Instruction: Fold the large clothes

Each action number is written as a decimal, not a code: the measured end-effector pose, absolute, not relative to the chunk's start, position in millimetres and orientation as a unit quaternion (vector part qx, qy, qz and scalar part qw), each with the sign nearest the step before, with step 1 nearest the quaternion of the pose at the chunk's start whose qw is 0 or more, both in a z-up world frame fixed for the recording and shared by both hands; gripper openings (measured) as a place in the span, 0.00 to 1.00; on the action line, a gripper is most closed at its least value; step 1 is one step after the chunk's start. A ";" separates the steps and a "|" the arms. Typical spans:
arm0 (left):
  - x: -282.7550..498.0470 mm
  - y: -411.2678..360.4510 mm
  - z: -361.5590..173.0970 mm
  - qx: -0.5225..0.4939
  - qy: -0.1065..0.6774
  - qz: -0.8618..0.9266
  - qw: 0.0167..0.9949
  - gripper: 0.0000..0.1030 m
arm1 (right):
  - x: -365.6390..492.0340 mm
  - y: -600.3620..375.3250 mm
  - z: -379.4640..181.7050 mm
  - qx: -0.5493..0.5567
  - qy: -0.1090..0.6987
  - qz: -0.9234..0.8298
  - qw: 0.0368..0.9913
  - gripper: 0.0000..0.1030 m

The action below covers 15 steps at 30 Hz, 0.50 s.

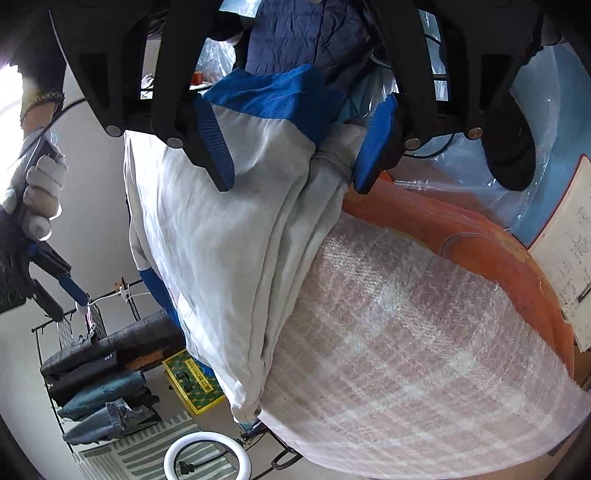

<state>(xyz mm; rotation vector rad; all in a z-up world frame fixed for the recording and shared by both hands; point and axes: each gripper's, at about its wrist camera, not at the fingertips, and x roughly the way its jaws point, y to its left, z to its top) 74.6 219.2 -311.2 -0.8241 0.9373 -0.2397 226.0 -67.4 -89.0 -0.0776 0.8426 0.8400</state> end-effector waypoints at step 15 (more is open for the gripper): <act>47.8 207.4 -265.6 -0.333 0.411 -0.138 0.837 0.04 | 246.8 39.9 -161.6 -0.048 0.501 0.404 0.764 0.68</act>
